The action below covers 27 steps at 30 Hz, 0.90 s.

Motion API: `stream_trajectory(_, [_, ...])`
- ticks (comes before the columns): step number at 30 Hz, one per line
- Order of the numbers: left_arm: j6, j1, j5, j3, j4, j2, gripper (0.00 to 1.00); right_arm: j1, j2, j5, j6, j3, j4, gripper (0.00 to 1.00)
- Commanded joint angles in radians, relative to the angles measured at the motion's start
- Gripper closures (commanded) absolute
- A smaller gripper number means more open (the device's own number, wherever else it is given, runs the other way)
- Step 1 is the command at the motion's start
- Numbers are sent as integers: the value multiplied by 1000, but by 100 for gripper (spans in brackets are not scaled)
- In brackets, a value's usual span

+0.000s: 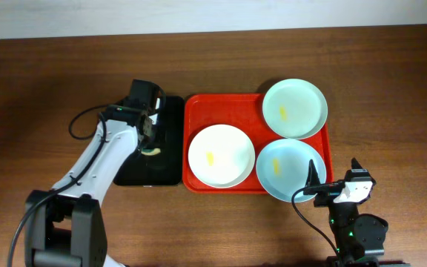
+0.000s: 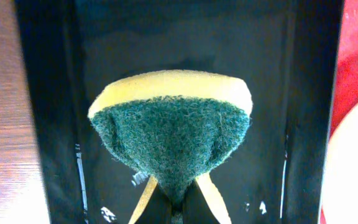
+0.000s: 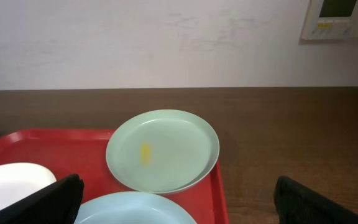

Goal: Clean dirty plates on tray and stack at the side
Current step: 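Hold the sponge raised above the black tray with the left gripper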

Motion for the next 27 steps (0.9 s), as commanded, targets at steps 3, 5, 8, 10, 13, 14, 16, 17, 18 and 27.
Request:
stream_trajectory(3, [-13,35,-22,82,-3,-1,100,6,-6,12,8,-5,-6,2])
stream_trajectory(5, [-13,34,-20,85,0,-1,100,6,-6,12,8,-5,-6,2])
stream_trajectory(8, [-13,34,1,85,-15,0,100,6,-6,12,8,-5,-6,2])
stream_trajectory(10, [-13,34,1,85,-29,0,100,6,-6,12,8,-5,-6,2])
stream_trajectory(13, [-13,34,1,83,-51,5,100,6,-6,12,8,-5,-6,2])
stream_trajectory(14, [-13,34,1,83,-59,8,100,6,-6,12,8,-5,-6,2])
stream_trajectory(16, [-13,34,1,83,-74,15,100,6,-6,12,8,-5,-6,2])
stream_trajectory(17, [-13,34,1,83,-83,21,100,6,-6,12,8,-5,-6,2])
stream_trajectory(18, [-13,34,2,83,-90,25,100,6,-6,12,8,-5,-6,2])
stream_trajectory(27, [-13,34,2,82,-111,34,100,6,-6,12,8,-5,-6,2])
